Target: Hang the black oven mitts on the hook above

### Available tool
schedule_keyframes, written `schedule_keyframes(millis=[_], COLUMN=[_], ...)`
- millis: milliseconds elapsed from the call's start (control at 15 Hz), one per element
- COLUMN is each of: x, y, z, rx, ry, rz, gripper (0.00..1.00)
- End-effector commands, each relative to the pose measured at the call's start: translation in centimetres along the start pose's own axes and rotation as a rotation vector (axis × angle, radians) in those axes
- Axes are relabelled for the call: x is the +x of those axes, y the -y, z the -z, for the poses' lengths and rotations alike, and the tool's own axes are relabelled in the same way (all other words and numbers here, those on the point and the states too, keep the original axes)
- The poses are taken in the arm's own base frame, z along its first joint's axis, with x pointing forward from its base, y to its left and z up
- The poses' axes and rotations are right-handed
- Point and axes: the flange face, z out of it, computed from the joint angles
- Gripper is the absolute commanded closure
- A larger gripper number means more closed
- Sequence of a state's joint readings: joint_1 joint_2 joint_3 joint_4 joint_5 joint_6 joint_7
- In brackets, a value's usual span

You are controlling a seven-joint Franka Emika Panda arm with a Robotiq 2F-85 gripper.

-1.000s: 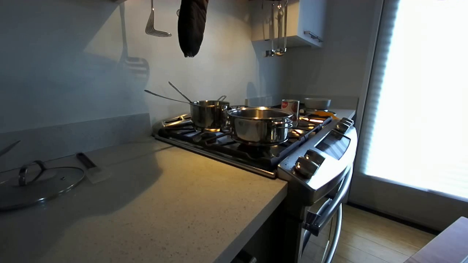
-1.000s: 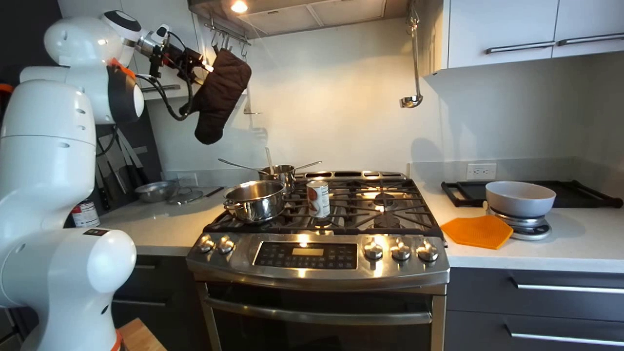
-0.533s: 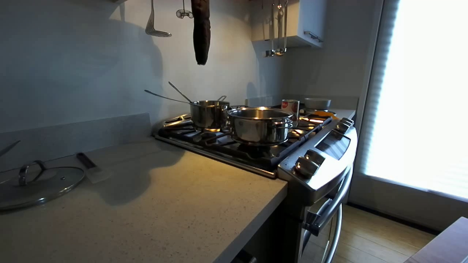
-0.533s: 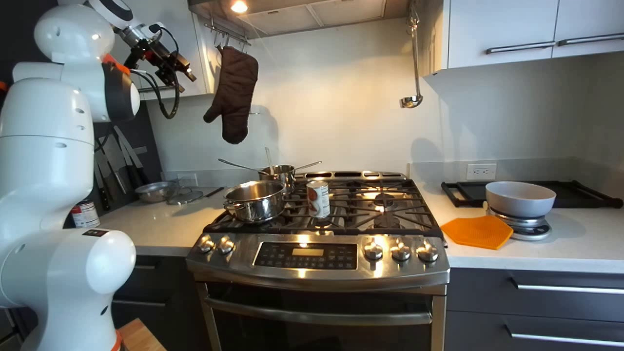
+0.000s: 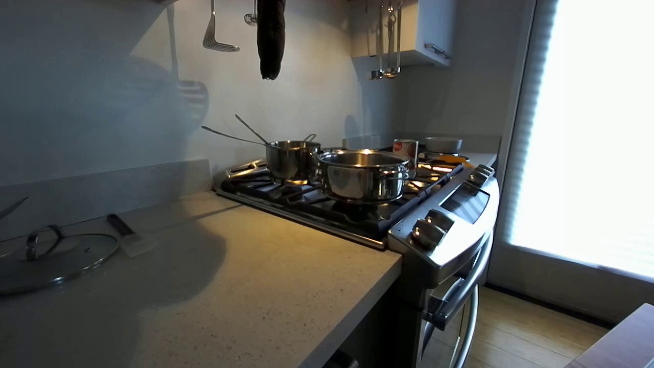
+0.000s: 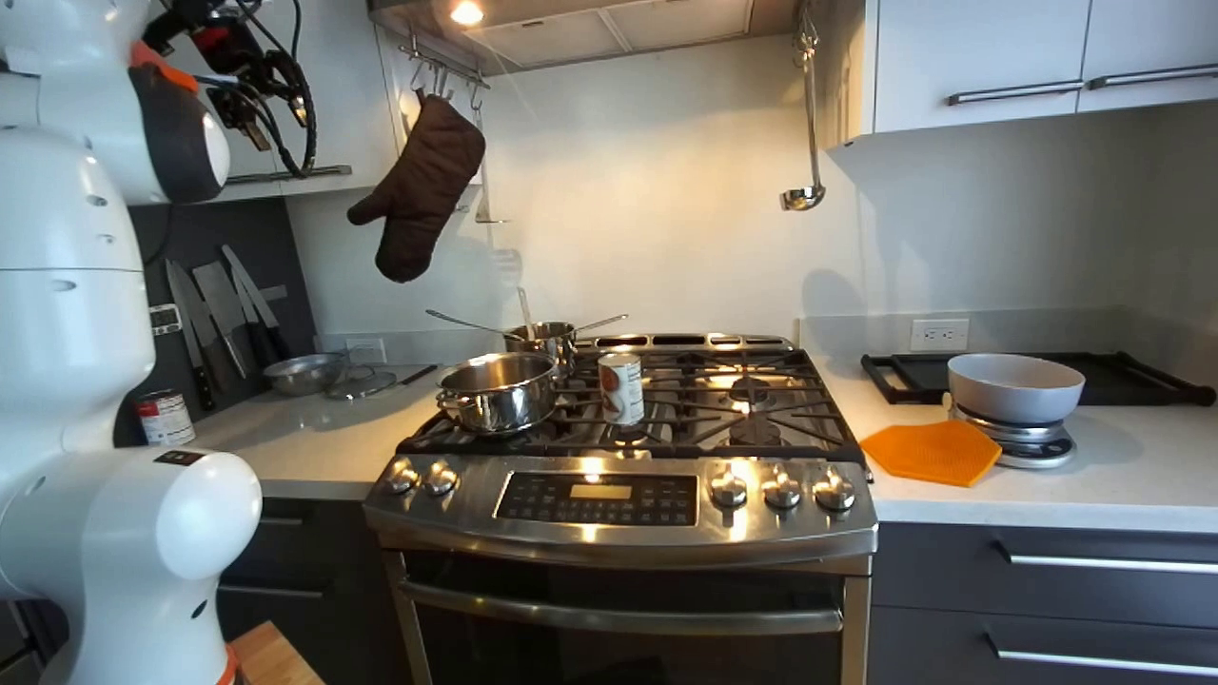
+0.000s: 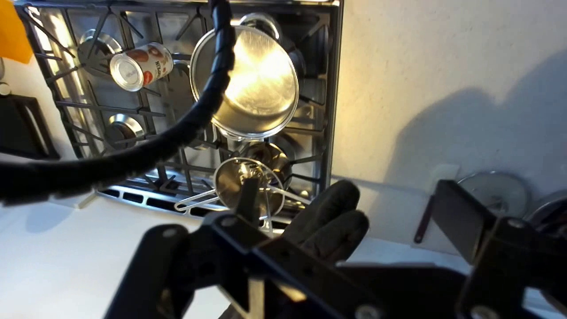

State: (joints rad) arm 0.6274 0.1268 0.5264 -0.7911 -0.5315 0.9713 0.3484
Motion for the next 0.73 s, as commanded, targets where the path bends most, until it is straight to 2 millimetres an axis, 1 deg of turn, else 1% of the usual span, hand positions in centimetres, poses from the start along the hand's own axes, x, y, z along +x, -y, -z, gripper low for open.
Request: schedule_keyframes(millis=[0,200,333,400,533,667], x=[-6.0,-10.2,-12.4,-10.1,-12.0,-12.8], y=[-2.9,-5.5,-7.8,-6.2,-7.8,-8.0], z=[3.3,6.2,7.8,7.3,8.3,8.6], rx=[0.014,0.028,0.084,0.060,0.080,0.078], ry=[0.031,-0.027,-0.084,-0.061,-0.088,-0.096], rz=[0.102,0.064,0.032,0.049,0.028,0.026], gripper=[0.00,0.00,0.00,0.00,0.00,0.00])
